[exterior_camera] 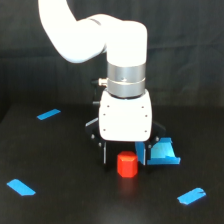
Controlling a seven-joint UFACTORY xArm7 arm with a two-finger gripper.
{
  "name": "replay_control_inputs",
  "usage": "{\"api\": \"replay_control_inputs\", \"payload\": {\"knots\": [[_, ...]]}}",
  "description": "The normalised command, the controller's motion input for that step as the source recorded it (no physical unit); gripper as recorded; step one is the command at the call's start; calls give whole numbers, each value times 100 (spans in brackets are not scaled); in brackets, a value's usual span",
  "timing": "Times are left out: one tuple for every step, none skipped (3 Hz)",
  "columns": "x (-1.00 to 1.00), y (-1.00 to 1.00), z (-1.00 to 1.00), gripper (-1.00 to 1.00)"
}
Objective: Pick up the red object from the table
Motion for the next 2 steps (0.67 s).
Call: {"api": "replay_control_inputs", "payload": {"knots": [[-3, 12, -15, -96], [-1, 0, -12, -100]]}}
